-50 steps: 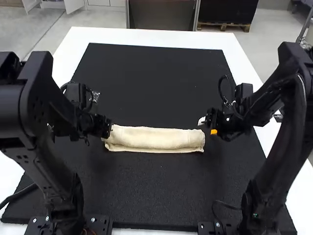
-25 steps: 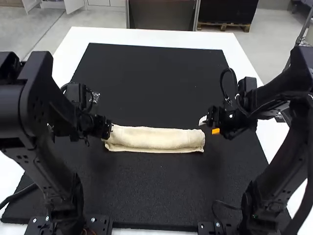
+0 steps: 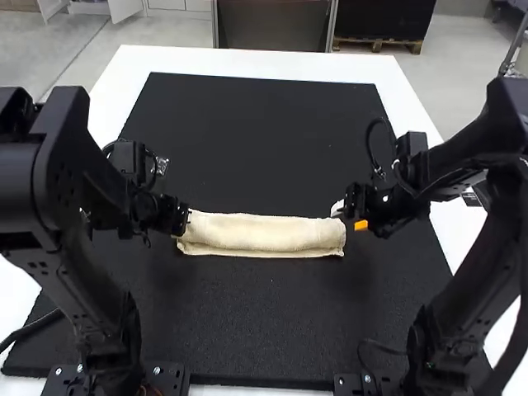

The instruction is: Fold the towel.

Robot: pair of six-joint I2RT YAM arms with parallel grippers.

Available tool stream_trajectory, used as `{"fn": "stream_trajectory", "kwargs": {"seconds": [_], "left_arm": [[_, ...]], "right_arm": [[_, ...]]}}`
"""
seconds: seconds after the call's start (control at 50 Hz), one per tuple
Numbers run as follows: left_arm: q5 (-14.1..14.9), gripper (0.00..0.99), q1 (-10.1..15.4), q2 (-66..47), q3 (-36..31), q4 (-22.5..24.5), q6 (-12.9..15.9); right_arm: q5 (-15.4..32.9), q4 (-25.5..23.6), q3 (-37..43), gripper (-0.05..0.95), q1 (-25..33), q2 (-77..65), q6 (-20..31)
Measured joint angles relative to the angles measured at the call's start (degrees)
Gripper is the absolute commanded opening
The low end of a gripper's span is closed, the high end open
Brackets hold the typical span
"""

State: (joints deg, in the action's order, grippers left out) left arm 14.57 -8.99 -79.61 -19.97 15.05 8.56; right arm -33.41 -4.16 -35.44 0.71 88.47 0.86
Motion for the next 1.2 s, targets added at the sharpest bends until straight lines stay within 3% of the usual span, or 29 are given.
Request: {"fn": "stream_trajectory", "kwargs": {"seconds": [0.34, 1.2], "left_arm": [[0.0, 0.959, 0.0, 0.0, 0.0, -0.22, -0.04], [0.0, 0.959, 0.0, 0.0, 0.0, -0.63, -0.04]], "right_arm": [[2.84, -0.02, 0.0, 0.9, -2.47, 1.01, -0.81], [0.85, 0.63, 0.9, 0.9, -3.89, 4.09, -3.87]]}}
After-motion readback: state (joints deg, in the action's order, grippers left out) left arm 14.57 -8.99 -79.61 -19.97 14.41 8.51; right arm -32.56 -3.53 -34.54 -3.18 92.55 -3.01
